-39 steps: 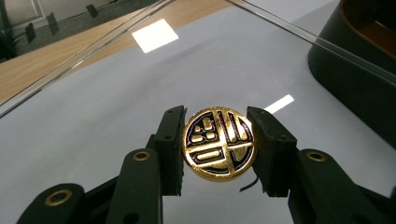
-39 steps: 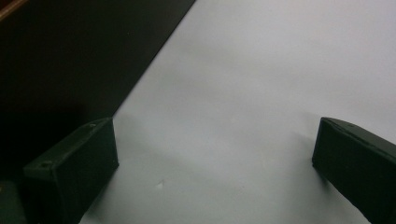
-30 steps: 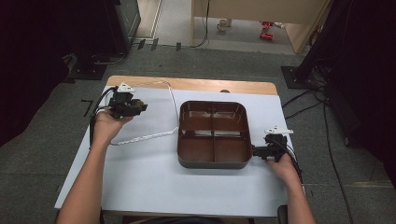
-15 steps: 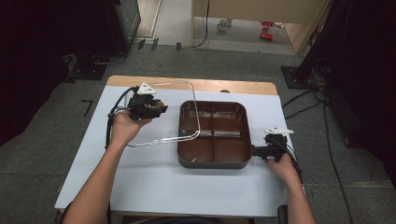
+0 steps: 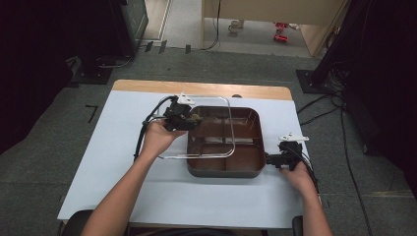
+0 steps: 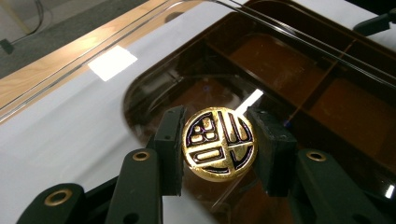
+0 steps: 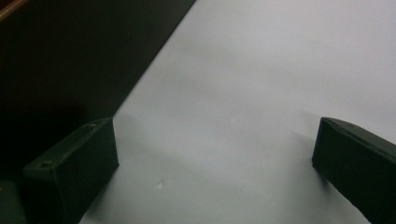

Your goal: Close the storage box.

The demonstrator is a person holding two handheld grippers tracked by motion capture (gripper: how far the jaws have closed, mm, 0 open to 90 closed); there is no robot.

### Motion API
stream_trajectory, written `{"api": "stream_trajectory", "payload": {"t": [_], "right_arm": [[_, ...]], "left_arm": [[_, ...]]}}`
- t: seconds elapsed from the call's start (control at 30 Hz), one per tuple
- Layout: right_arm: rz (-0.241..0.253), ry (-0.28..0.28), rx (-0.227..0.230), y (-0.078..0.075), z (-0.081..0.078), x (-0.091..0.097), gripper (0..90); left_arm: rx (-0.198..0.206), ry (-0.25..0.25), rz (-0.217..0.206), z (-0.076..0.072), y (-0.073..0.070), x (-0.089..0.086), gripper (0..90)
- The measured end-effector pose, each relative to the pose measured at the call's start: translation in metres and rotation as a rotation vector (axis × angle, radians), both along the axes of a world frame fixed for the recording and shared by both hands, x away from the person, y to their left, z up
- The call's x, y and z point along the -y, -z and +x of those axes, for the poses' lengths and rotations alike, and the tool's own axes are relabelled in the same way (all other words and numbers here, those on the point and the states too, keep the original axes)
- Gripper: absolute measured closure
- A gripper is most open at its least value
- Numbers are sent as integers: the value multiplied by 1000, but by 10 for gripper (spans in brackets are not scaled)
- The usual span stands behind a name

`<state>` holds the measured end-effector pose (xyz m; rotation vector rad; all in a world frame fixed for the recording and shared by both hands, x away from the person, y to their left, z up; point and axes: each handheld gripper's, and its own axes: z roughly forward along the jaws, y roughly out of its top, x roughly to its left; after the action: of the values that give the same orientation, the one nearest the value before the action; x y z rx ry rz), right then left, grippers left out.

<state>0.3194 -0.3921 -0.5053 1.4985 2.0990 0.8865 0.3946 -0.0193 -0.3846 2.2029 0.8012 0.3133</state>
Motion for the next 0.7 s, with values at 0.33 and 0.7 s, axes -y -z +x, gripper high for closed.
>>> {"api": "stream_trajectory", "payload": {"t": [0.33, 0.7], "right_arm": [[0, 0, 0, 0, 0, 0, 0], [-2, -1, 0, 0, 0, 0, 0]], "left_arm": [[-17, 51, 19, -5, 8, 42, 597], [-43, 64, 62, -8, 23, 86, 597]]}}
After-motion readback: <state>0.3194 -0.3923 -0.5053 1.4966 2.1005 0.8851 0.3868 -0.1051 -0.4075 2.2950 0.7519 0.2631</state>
